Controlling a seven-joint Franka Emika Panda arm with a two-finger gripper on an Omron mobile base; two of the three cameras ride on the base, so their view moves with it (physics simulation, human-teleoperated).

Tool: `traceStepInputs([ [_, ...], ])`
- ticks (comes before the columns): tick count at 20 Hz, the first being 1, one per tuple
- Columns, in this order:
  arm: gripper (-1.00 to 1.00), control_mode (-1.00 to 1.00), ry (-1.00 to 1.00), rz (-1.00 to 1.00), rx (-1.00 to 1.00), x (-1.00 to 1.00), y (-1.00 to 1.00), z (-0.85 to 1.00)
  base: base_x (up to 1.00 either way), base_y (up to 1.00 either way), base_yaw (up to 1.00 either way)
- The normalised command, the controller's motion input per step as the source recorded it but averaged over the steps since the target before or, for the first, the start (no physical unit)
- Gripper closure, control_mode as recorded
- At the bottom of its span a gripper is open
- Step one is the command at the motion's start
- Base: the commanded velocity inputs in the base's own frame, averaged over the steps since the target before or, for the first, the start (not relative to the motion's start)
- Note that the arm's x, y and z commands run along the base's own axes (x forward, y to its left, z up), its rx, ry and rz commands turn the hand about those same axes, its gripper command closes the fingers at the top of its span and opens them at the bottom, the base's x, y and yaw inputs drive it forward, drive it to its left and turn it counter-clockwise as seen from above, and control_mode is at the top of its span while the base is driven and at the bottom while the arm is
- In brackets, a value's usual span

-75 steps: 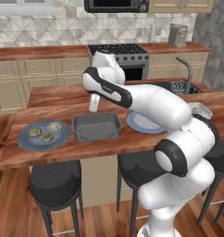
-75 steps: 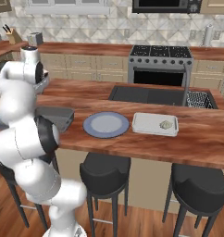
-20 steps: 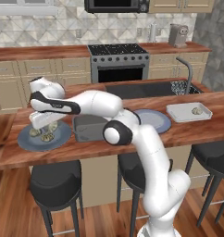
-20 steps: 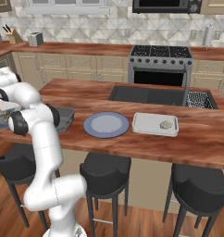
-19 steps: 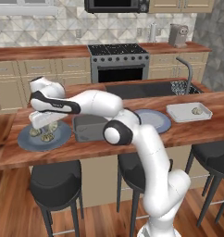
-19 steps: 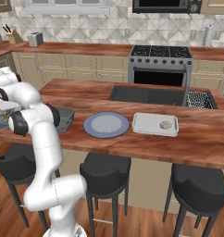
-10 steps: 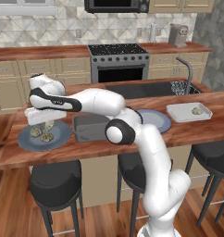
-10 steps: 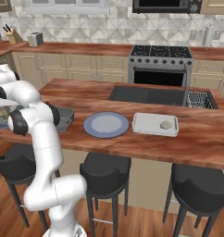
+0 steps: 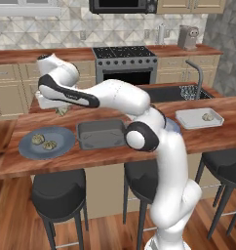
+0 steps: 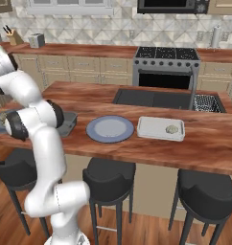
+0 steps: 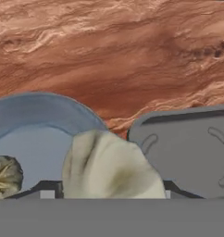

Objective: Place two dumplings into each of the tupperware containers and then place the containers in the fridge.

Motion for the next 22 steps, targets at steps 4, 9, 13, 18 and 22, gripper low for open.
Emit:
traceStepInputs([
  [4,1.00,-1.00,-0.57,0.00,0.20,-0.51,-1.00,0.30,0.00,0.00,0.00],
  [9,1.00,-1.00,-0.40,-0.06,0.28,-0.19,-1.00,0.00,0.00,0.00,0.00],
  [13,1.00,-1.00,-0.08,-0.23,0.20,0.00,-1.00,-0.08,0.00,0.00,0.00],
  [18,1.00,-1.00,0.12,-0.47,0.11,0.06,-1.00,0.00,0.00,0.00,0.00],
  [22,1.00,-1.00,0.07,-0.44,0.21,0.05,-1.00,0.00,0.00,0.00,0.00],
])
